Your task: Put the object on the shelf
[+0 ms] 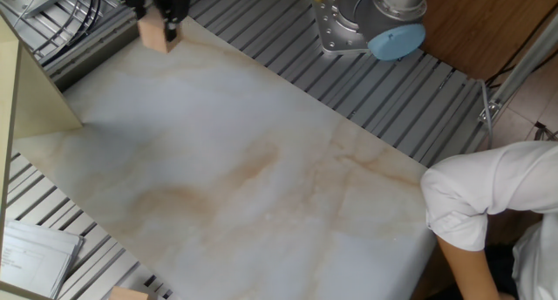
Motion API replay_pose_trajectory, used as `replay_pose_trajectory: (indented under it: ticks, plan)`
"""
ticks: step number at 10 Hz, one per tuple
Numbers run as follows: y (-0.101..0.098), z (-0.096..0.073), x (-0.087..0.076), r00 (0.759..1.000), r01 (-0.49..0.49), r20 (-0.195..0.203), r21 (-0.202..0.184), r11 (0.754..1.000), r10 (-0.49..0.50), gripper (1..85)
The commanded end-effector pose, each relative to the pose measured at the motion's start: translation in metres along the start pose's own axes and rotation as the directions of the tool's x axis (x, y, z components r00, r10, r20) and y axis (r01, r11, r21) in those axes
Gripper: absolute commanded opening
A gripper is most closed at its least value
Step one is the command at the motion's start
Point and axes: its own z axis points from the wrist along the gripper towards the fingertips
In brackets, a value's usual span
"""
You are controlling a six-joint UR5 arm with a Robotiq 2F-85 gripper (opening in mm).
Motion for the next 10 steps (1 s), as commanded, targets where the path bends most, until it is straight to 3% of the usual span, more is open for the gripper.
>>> replay_pose_trajectory:
  ticks: [1, 2, 3, 5, 6, 7, 9, 10]
  plan:
    - [0.01, -0.009, -0.038, 0.999, -0.008, -0.048, -0.003, 1.0, 0.008, 1.3]
    - [0.015, -0.009, -0.038, 0.998, -0.021, -0.052, -0.019, 1.0, 0.02, 1.3]
    - [0.014, -0.009, -0.043, 0.999, -0.038, -0.031, -0.015, 0.999, 0.037, 1.3]
    - [-0.001, -0.007, -0.052, 0.999, -0.023, 0.029, 0.027, 0.999, 0.023, 1.3]
    - [-0.011, -0.013, -0.052, 1.0, -0.011, 0.021, 0.038, 0.999, 0.01, 1.3]
    - [-0.016, -0.029, -0.059, 1.0, 0.016, -0.017, 0.018, 1.0, -0.016, 1.3]
    - [-0.015, -0.052, -0.091, 0.997, 0.028, -0.07, -0.011, 1.0, -0.029, 1.3]
    - [-0.008, -0.056, -0.106, 0.997, 0.034, -0.072, -0.015, 0.999, -0.035, 1.3]
